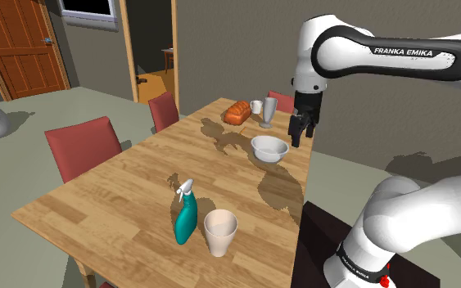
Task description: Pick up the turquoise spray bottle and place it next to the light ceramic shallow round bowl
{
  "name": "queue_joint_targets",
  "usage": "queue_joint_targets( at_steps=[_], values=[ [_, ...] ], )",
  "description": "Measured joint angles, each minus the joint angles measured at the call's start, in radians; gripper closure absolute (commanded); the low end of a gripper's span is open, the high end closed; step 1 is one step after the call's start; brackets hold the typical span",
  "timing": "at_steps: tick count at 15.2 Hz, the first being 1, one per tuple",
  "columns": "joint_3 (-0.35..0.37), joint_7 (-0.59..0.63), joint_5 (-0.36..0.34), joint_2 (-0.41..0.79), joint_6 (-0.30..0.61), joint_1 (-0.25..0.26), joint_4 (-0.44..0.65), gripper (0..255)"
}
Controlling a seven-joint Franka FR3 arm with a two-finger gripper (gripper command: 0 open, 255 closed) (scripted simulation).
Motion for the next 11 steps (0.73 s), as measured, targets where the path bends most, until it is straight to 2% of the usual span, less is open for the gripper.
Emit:
queue_joint_targets(
  at_steps=[3, 7, 11],
  values=[
    [0.025, 0.052, 0.028, 0.002, 0.020, 0.000, -0.014, 0],
    [0.111, 0.226, 0.120, 0.017, 0.083, 0.003, -0.043, 0],
    [0.198, 0.401, 0.201, 0.087, 0.166, -0.002, -0.028, 0]
  ],
)
